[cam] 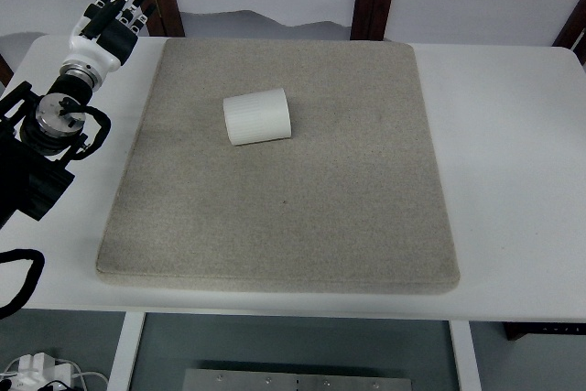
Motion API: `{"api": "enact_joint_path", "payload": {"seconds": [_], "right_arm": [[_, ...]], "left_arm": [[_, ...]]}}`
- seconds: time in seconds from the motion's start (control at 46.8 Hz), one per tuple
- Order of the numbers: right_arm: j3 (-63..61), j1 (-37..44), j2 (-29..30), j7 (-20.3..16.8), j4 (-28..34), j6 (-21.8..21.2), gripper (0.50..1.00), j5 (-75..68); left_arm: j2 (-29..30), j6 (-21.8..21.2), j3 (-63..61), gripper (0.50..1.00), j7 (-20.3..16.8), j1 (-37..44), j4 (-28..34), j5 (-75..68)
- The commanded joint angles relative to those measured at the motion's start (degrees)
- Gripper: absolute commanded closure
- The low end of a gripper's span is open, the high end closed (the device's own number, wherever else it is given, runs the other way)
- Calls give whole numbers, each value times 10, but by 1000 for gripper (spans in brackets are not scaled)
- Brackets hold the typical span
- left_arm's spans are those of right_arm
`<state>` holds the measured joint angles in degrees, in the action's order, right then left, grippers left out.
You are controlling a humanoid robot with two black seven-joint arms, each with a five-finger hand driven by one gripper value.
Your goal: Flip white cup upright
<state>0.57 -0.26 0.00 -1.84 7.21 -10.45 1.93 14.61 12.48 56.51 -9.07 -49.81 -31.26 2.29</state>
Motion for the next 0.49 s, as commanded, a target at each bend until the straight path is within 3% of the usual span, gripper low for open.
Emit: {"api": "enact_joint_path", "payload": {"seconds": [0.0,0.47], "right_arm": [[0,0,0,0,0,0,548,0],[0,0,0,0,0,0,548,0]], "left_arm": [[1,-4,-25,500,-1,-4,-27,-45],[99,-2,-191,500,-2,-61,-165,-211]]}}
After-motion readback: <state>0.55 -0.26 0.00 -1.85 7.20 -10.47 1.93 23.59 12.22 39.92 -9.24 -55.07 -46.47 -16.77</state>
